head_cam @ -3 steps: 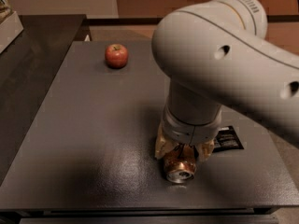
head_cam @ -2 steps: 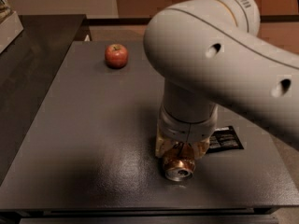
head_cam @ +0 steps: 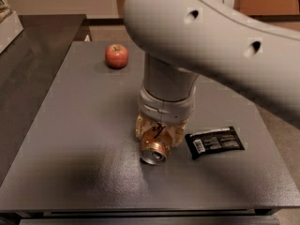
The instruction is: Place orange can upright
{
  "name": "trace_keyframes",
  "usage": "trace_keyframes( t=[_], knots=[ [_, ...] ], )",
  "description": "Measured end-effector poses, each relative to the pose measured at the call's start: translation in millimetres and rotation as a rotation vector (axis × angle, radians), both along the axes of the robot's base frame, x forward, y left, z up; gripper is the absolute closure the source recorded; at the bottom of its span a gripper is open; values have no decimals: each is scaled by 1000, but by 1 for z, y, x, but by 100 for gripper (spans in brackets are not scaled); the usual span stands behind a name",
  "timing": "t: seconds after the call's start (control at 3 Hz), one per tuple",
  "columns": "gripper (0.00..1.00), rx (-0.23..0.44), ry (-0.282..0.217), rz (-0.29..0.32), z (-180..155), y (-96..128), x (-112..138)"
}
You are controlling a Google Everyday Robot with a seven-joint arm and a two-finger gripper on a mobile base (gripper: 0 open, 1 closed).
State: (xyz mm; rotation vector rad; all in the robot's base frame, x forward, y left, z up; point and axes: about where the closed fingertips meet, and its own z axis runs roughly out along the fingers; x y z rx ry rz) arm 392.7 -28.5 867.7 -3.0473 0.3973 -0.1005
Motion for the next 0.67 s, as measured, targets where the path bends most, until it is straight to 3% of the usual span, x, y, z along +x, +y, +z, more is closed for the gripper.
trace_keyframes(
  t=[0.67],
  knots=[
    [100,213,100,-331,33,49,45]
  ],
)
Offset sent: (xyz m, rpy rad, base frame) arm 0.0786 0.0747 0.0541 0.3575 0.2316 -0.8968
